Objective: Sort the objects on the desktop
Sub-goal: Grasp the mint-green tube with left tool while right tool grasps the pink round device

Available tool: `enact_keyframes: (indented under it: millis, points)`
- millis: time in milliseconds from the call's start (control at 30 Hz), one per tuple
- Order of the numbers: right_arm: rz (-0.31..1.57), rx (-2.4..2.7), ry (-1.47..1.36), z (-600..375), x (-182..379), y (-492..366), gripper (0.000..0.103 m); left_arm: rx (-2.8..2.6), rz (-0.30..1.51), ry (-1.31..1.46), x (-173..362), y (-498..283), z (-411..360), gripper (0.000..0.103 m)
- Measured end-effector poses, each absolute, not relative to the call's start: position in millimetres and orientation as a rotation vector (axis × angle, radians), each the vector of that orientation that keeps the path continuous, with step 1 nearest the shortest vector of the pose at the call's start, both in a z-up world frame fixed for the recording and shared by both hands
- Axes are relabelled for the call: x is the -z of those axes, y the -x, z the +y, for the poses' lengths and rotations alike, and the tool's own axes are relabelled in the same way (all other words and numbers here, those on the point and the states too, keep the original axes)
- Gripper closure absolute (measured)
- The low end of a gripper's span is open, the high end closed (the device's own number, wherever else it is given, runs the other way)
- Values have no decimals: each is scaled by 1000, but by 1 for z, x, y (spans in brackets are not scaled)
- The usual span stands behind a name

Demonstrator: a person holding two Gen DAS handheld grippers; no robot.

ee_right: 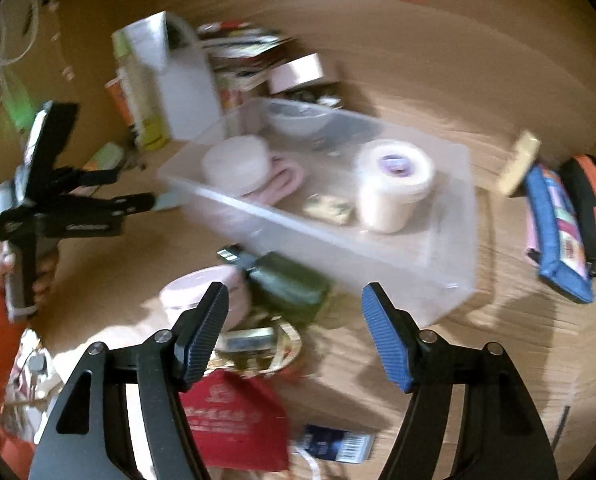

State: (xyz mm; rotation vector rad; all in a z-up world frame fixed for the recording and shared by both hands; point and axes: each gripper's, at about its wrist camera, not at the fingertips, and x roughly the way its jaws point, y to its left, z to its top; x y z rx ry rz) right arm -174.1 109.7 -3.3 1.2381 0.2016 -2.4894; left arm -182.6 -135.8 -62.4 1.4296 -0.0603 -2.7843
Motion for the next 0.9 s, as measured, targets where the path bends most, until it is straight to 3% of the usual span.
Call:
enact_keyframes:
  millis: [433,567,733,900]
  points:
    - [344,2322,-1287,52,32,176,37,2792,-66,-1546,80,200,-127,24]
    - [361,2287,-1324,41,40,183,36,2797,-80,-1586,83,210,-120,31]
    - [309,2266,-1361,40,47,191,38,2832,-103,-1574,81,215,-112,46]
    - [246,2273,-1363,47,50,193,42,2877,-148,-1554,79,211,-102,77]
